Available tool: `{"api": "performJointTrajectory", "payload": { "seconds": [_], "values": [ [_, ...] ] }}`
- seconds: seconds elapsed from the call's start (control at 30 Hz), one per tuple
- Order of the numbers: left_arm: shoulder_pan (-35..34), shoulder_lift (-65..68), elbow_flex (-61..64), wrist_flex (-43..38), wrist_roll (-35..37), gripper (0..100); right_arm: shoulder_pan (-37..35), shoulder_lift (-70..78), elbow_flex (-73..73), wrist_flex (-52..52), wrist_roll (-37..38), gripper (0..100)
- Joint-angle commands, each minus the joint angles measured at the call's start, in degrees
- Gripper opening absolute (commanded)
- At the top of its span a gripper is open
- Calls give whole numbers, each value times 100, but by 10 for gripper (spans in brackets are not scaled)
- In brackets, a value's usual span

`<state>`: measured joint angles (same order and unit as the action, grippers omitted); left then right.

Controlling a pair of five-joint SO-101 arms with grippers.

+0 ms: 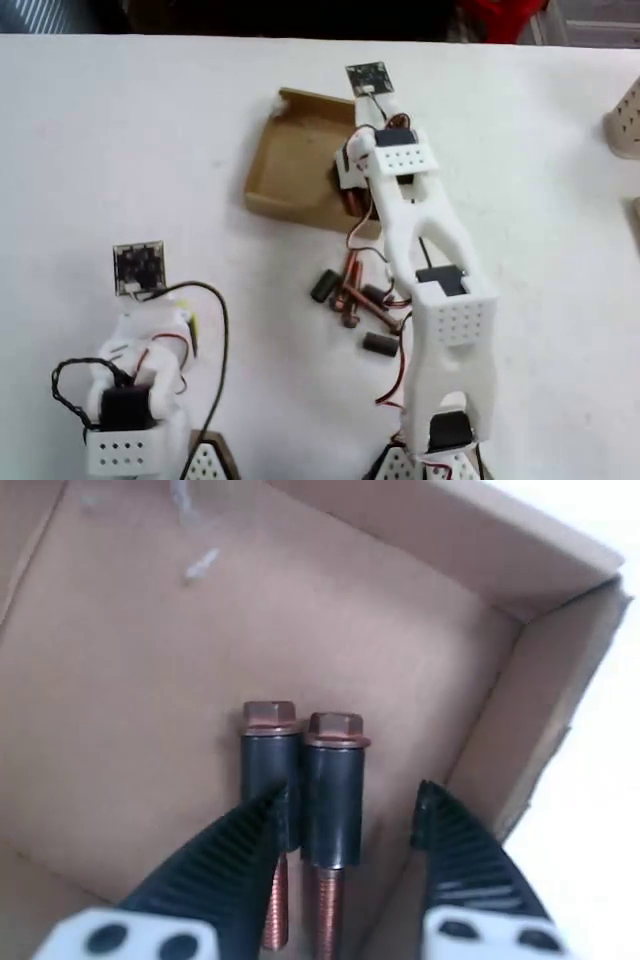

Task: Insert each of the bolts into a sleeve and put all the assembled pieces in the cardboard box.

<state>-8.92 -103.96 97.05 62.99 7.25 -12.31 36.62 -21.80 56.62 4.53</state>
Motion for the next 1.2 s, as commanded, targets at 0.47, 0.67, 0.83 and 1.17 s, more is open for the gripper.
{"api": "performJointTrajectory", "payload": {
  "seconds": [0.47,0.67,0.83,1.17],
  "values": [
    [-48,-48,-9,9,-62,82,57,-1780,-448,2633,-18,49],
    [-189,-48,-9,-9,-62,82,57,-2141,-448,4356,-9,49],
    [-189,-48,-9,-9,-62,82,215,-2571,255,4497,0,48],
    [-189,-48,-9,-9,-62,82,-40,-4374,3068,4470,976,48]
  ]
}}
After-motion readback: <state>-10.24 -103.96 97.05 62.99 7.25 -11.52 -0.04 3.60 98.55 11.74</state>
